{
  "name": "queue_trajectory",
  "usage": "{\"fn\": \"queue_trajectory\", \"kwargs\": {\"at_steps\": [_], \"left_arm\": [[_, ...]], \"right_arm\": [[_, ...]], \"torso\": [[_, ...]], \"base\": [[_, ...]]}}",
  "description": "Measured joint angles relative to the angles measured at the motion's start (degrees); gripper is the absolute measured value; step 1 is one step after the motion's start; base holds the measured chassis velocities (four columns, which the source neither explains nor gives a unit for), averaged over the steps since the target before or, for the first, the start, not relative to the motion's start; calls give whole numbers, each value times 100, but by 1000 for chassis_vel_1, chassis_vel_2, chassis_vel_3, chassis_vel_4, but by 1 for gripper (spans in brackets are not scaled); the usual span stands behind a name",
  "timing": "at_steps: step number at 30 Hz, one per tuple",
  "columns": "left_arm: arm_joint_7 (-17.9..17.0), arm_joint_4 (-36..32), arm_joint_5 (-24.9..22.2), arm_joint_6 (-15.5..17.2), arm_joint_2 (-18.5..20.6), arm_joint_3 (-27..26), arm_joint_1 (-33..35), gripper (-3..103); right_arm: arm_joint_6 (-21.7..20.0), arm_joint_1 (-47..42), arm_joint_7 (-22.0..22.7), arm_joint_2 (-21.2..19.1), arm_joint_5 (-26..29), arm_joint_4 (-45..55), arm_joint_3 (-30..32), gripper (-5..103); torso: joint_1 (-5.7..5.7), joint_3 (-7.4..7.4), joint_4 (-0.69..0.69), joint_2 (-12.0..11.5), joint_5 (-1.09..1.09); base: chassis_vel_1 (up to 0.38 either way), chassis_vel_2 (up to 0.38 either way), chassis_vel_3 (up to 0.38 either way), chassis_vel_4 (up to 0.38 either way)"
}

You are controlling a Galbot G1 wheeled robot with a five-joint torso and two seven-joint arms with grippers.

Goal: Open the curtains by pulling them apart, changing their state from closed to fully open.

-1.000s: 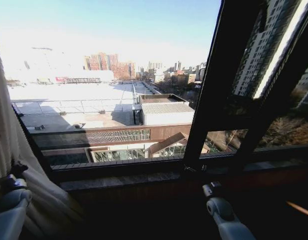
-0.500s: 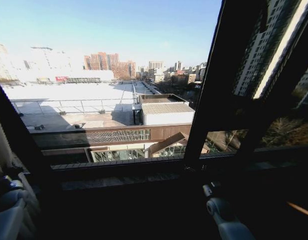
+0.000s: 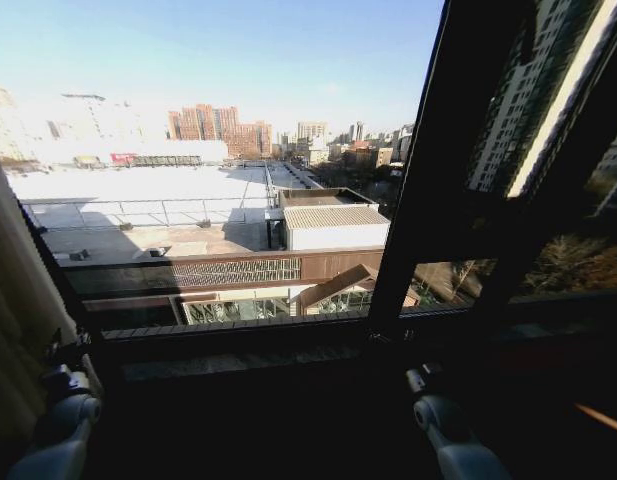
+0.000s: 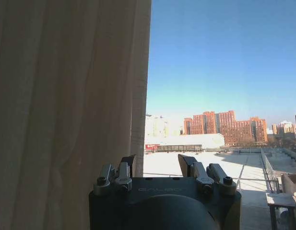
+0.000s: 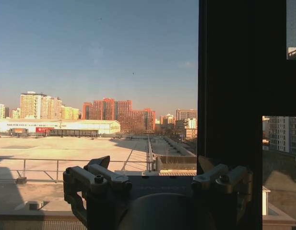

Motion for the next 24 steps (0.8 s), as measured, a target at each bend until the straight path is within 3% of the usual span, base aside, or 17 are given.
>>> {"fn": "queue_trajectory", "kwargs": {"at_steps": [3,4,7,8,9,13,24], "left_arm": [[868,-793,-468,-8,-278,127,476,64],[868,-793,-468,-8,-278,127,476,64],[1694,-1377,-933,304,-568,180,787,81],[1835,-1469,-992,382,-645,193,835,81],[1835,-1469,-992,382,-645,193,835,81],[2137,-1652,-942,586,-907,205,943,98],[2084,-1614,-600,328,-1028,296,1010,100]], "right_arm": [[0,0,0,0,0,0,0,100],[0,0,0,0,0,0,0,100],[0,0,0,0,0,0,0,100],[0,0,0,0,0,0,0,100],[0,0,0,0,0,0,0,100],[0,0,0,0,0,0,0,100],[0,0,0,0,0,0,0,100]], "torso": [[0,0,0,0,0],[0,0,0,0,0],[0,0,0,0,-1],[0,0,1,0,0],[0,0,1,0,0],[0,0,0,0,-1],[1,0,1,0,-3]], "base": [[0,0,0,0],[0,0,0,0],[0,0,0,0],[0,0,0,0],[0,0,0,0],[0,0,0,0],[0,0,0,0]]}}
